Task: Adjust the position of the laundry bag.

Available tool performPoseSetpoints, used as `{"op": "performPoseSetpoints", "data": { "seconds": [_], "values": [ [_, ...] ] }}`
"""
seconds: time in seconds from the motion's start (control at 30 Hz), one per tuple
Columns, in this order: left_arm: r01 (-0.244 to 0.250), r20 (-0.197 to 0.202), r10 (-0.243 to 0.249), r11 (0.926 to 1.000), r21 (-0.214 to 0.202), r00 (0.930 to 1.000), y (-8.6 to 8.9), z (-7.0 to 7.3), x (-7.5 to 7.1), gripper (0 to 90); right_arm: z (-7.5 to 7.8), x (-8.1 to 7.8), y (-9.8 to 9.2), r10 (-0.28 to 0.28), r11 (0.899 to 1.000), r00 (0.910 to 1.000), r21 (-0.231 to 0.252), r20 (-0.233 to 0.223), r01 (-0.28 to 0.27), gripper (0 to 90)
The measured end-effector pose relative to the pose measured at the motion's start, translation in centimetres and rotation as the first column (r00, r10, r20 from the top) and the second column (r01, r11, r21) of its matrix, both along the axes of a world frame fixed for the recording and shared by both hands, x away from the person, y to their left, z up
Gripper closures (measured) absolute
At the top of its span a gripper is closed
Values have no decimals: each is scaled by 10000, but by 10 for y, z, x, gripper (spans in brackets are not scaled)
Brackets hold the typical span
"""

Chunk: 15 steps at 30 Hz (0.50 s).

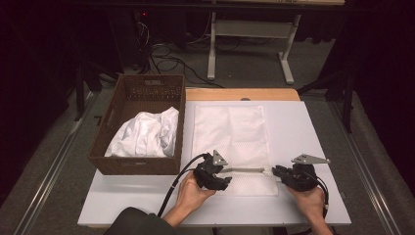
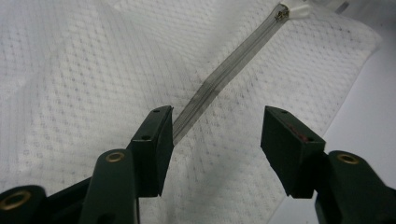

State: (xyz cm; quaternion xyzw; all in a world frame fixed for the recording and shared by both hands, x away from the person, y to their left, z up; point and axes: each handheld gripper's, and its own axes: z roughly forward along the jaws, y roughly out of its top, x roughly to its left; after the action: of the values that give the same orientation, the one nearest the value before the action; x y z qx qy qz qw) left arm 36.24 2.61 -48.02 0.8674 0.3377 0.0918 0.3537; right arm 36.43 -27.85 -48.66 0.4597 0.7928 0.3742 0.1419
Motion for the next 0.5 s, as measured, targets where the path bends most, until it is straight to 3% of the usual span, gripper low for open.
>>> {"op": "performPoseSetpoints", "data": {
  "seconds": [0.17,0.5],
  "values": [
    [26,75,-25,9999,-160,10000,-3,3,2,429,-1,1,2,49,10000,10000,1,-69,-49,824],
    [384,210,-383,9993,-46,9990,-20,3,7,414,-7,5,11,530,9980,9981,-319,-312,-540,893]
  ]
}}
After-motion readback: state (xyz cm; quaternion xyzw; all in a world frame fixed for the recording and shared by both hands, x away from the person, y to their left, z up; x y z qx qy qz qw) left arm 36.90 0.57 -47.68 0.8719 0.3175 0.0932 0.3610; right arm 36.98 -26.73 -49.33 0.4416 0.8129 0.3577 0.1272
